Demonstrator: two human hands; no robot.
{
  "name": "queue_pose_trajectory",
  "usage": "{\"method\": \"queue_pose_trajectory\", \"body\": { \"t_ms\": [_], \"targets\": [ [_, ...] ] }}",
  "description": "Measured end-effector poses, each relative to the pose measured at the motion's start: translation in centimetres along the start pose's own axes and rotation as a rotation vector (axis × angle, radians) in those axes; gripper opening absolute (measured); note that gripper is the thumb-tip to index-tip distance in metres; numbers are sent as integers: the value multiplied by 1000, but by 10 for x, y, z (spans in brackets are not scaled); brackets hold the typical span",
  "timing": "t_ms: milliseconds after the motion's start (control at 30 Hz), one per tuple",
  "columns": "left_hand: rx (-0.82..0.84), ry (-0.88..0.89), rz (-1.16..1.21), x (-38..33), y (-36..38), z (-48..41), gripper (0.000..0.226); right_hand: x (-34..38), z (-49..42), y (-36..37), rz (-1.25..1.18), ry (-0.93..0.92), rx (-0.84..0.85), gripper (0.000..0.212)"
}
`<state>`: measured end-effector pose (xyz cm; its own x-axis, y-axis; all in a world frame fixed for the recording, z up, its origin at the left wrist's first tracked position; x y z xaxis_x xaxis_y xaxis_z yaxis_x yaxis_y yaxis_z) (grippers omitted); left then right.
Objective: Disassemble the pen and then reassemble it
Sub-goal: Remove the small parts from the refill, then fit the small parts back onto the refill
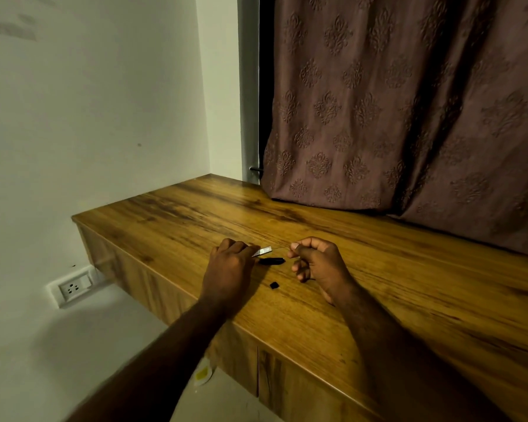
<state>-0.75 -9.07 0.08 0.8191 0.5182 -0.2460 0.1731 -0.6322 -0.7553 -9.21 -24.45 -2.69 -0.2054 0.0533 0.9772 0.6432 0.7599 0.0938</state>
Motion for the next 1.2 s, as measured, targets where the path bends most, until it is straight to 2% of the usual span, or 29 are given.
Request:
{"method": "queue_pose_trajectory", "body": {
  "t_ms": [133,333,633,867,1067,1200],
  "targets": [
    [15,-6,6,0,0,0,29,3,-2,-6,-34,-18,-43,8],
    [26,-99,156,1,-10,3,25,5,-4,-13,-49,-41,-88,8],
    [21,-185,259,0,-20,7,20,3,-4,-15,4,-33,-132,15],
    [37,-172,245,-3,-21,7,21,0,-10,-36,41,-39,-248,18],
    [28,-176,240,-1,-19,6,21,-7,-15,-54,49,-36,-319,7],
    [32,-179,224,6,-11,4,23,-6,-16,-57,64,-49,-351,7]
  ]
}}
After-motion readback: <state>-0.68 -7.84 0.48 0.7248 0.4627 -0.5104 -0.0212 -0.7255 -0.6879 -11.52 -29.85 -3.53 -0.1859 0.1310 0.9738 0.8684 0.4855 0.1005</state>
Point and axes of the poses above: each hand's wrist, its own z-axis away from the middle knuckle, its own y-axis out of the palm, x = y × z, the point moved 8 cm from there along -z, towards the middle knuckle, and after that the axes turned 7 degrees about -y, right-handed, at the moved point
